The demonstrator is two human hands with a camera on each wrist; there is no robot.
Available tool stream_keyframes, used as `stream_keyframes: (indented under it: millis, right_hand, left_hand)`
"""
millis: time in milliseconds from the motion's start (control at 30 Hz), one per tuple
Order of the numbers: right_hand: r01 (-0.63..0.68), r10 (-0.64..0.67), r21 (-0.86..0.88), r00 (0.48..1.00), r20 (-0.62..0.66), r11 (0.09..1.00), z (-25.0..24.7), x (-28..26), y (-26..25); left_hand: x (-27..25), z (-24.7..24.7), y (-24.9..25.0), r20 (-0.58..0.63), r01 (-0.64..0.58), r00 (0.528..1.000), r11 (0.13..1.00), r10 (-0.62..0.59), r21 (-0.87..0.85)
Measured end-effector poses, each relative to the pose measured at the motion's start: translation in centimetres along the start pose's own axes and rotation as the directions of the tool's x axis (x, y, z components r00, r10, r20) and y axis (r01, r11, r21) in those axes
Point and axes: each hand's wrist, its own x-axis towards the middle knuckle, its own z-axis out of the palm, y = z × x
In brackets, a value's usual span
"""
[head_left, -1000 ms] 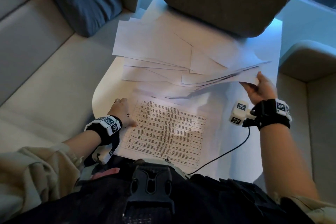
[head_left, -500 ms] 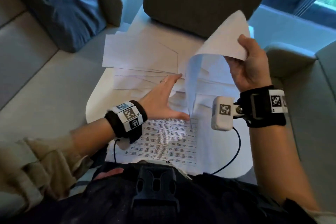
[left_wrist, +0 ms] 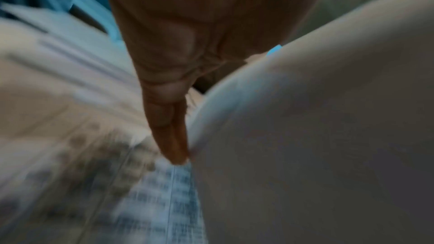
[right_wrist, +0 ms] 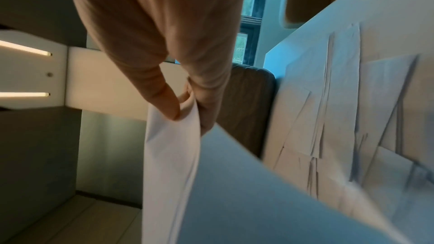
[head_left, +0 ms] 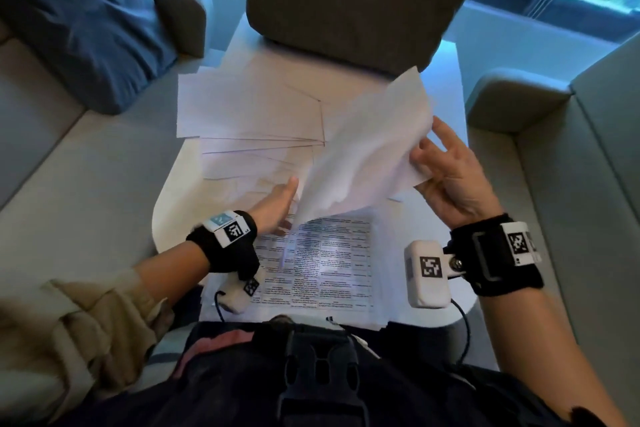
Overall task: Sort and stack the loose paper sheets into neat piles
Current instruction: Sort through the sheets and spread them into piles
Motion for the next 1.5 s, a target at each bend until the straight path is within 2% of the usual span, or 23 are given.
stream_keyframes:
  millis: [67,133,200,333,400,500,567,633,767,833,933,1033,1100,1200,1267,1333,1367,1433,1500]
  right_hand:
    - [-0.02,0.02,-0.007,0.999,0.036,1.0,0.6,0.1,0.4]
    - [-0.024,0.024,0.013,0.999,0.04,1.0,1.2,0.2,0.6]
    - [-0.018,0.017,0.032,0.999,0.046,0.999,1.6,0.2,0.6]
    - [0.002,-0.006,0.042,0.995,0.1,0.999,2.9,0.6,0.6]
    - [0.021,-0.025,0.036,0.991,0.128,0.999,3.6,0.8,0.4]
    - [0.026,-0.036,0.064,0.988,0.149,0.998,3.6,0.6,0.2]
    - [0.001,-0.009,0.058,0.991,0.134,0.998,2.4,0.3,0.3]
    - [-0.049,0.048,0.011,0.996,0.077,0.999,0.3,-0.3,1.0]
    - [-0.232,0.221,-0.18,0.972,-0.078,0.956,-4.9,-1.8,4.4]
    - [-0.366,0.342,-0.295,0.93,-0.13,0.883,-7.5,-2.5,6.9]
    - [-0.544,0.505,-0.466,0.835,-0.217,0.698,-10.0,-3.3,10.4]
    - [-0.593,0.548,-0.61,0.784,-0.29,0.526,-11.3,-3.8,13.0]
    - [-0.611,0.578,-0.675,0.749,-0.323,0.414,-11.8,-3.8,13.9]
    - [-0.648,0.588,-0.725,0.687,-0.426,0.233,-13.4,-3.0,14.3]
    - [-0.596,0.442,-0.801,0.736,-0.513,0.061,-14.5,-2.6,13.9]
    - [-0.537,0.273,-0.833,0.788,-0.553,-0.137,-15.3,-2.6,13.4]
    - [-0.522,0.23,-0.83,0.799,-0.556,-0.196,-15.4,-2.7,13.2]
    - [-0.504,0.249,-0.826,0.791,-0.559,-0.252,-15.3,-2.9,13.4]
    - [-0.513,0.287,-0.819,0.769,-0.571,-0.256,-15.2,-2.9,14.2]
  left_hand:
    - [0.7,0.3,-1.3,0.09,0.067,0.994,0.993,-0.058,-0.093]
    - [-0.5,0.8,-0.1,0.069,0.163,0.986,0.967,-0.152,-0.197]
    - [-0.5,1.0,-0.1,0.03,0.207,0.978,0.949,-0.206,-0.238]
    - [-1.7,1.1,-0.2,0.234,0.35,0.925,0.91,-0.298,-0.224]
    - [-3.0,1.4,0.8,0.244,0.353,0.925,0.894,-0.29,-0.275]
    - [-2.7,1.1,-0.2,0.086,0.294,0.956,0.889,-0.282,-0.35]
    - [-1.1,-0.3,-1.3,0.111,0.258,0.966,0.902,-0.233,-0.347]
    - [-0.4,-2.4,-2.5,0.086,0.232,0.973,0.909,-0.216,-0.345]
    - [-1.8,-6.2,-4.1,-0.068,0.123,0.987,0.949,-0.149,-0.289]
    - [-2.2,-7.8,-6.1,-0.069,0.156,0.982,0.962,-0.175,-0.223]
    - [-3.2,-9.1,-8.7,0.052,0.25,0.968,0.967,-0.247,-0.042]
    - [-3.8,-9.0,-10.0,0.141,0.326,0.936,0.945,-0.323,0.0]
    - [-3.5,-8.9,-10.3,0.073,0.338,0.938,0.941,-0.339,0.024]
    - [-2.5,-9.2,-10.0,-0.097,0.299,0.953,0.942,-0.287,0.149]
    - [-1.6,-9.3,-9.0,-0.227,0.253,0.956,0.91,-0.184,0.328]
    - [-1.1,-8.9,-7.2,-0.29,0.188,0.955,0.871,-0.055,0.455]
    - [-0.7,-8.5,-6.2,-0.295,0.153,0.956,0.864,-0.006,0.479]
    - [0.7,-7.5,-4.8,-0.237,0.071,0.969,0.832,0.074,0.551]
    - [2.5,-6.2,-3.7,-0.113,-0.021,0.986,0.754,0.126,0.656]
